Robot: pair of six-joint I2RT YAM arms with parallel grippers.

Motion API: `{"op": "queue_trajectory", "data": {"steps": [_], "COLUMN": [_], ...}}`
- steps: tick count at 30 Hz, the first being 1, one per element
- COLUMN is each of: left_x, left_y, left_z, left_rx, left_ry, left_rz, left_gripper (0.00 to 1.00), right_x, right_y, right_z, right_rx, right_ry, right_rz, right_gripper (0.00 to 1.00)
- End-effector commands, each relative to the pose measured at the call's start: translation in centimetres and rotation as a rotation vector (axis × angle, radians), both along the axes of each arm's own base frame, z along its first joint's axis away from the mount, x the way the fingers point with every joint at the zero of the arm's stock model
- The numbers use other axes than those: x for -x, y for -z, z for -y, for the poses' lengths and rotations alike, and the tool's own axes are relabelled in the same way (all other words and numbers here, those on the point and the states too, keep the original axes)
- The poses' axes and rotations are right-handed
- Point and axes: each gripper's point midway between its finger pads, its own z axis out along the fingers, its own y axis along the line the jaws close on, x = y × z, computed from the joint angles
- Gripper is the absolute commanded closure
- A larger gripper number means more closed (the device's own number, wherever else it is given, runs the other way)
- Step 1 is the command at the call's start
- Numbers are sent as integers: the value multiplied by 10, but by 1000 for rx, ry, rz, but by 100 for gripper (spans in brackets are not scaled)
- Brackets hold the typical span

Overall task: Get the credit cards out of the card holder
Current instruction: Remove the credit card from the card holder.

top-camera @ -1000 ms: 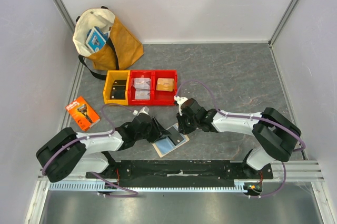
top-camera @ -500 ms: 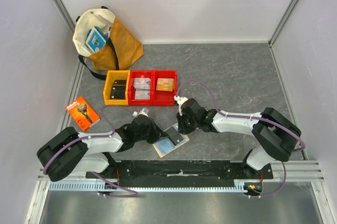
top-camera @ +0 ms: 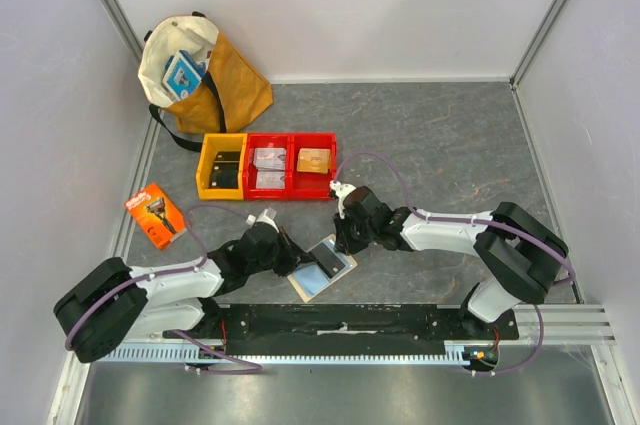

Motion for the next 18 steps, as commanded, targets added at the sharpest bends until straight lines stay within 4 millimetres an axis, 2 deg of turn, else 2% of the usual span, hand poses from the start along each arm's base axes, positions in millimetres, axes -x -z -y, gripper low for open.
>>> {"op": "queue_trajectory", "data": {"steps": [1, 6, 10, 18], "left_x": [10, 13, 17, 12], "left_y": [6, 8, 10, 0], "left_z": [-7, -12, -13, -24], "left_rx": [-6, -15, -22, 5], "left_ry": [-14, -23, -9, -49], "left_rz": [-44, -53, -63, 18], "left_gripper": [98, 98, 98, 98], "right_x": [13, 11, 5, -9], "right_y": [37, 39, 33, 44], "right_z": [34, 38, 38, 61], "right_rx": [152, 156, 155, 191], "right_ry": [33, 58, 75, 176], "right_rz": [-74, -89, -66, -89], "right_gripper": [88, 90, 90, 91]}}
